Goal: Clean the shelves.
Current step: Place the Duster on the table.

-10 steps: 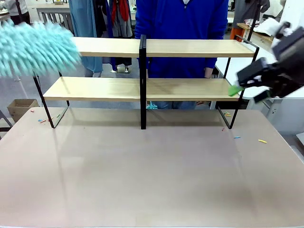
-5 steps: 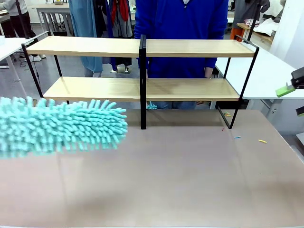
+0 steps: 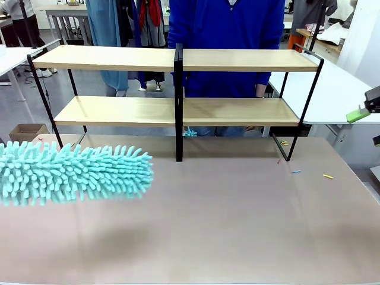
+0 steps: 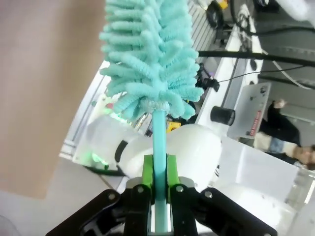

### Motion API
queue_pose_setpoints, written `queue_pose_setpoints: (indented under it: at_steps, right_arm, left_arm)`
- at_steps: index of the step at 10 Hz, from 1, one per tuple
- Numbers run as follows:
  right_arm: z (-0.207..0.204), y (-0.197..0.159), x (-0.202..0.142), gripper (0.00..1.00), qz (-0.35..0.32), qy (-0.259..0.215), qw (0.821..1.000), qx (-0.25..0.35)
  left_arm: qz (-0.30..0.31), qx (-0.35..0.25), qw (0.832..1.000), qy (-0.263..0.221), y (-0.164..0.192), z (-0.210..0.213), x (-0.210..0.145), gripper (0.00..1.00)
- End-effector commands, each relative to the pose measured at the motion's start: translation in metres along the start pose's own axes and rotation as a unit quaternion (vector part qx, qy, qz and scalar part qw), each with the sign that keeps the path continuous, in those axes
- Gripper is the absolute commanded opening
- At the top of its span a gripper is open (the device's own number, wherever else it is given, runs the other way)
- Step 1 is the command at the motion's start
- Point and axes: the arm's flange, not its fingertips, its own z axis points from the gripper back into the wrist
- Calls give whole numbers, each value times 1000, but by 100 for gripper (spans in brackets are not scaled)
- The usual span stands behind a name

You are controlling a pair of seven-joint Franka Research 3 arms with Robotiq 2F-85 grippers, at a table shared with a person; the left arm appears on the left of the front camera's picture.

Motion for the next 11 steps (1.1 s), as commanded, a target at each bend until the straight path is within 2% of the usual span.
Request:
queue_pose_setpoints:
  at_steps: [1, 2, 3, 4, 5, 7, 8, 9, 10, 11]
  right_arm:
    - [-30, -3, 7, 100, 2, 63, 998, 8]
    - [-56, -19, 15, 100, -28, 91, 995, 6]
    - [-78, -38, 19, 100, -62, 115, 991, 15]
    - [-90, -51, 18, 100, -76, 151, 984, 60]
    - [-101, -57, 14, 100, -91, 166, 978, 91]
    - [-122, -58, 6, 100, -107, 187, 972, 98]
    - [-127, -59, 6, 100, -128, 195, 967, 100]
    - [-117, -58, 18, 100, -108, 181, 974, 80]
    - [-117, -58, 18, 100, -108, 181, 974, 80]
    - [-117, -58, 18, 100, -108, 181, 974, 80]
  left_arm:
    - [21, 4, 1000, 15, 8, 2, -1, 12]
    - [-48, -15, 997, 57, 25, -13, 17, 12]
    - [-96, -34, 993, 61, 48, -24, 43, 12]
    - [-134, -46, 988, 58, 67, -34, 66, 12]
    - [-141, -45, 986, 71, 85, -46, 85, 12]
    - [-120, -35, 992, 16, 112, -60, 103, 12]
    - [-120, -43, 992, -11, 116, -60, 103, 12]
    - [-123, -38, 991, -37, 116, -57, 99, 12]
    - [-128, -28, 990, -47, 115, -57, 97, 12]
    - [-130, -28, 990, -37, 116, -58, 98, 12]
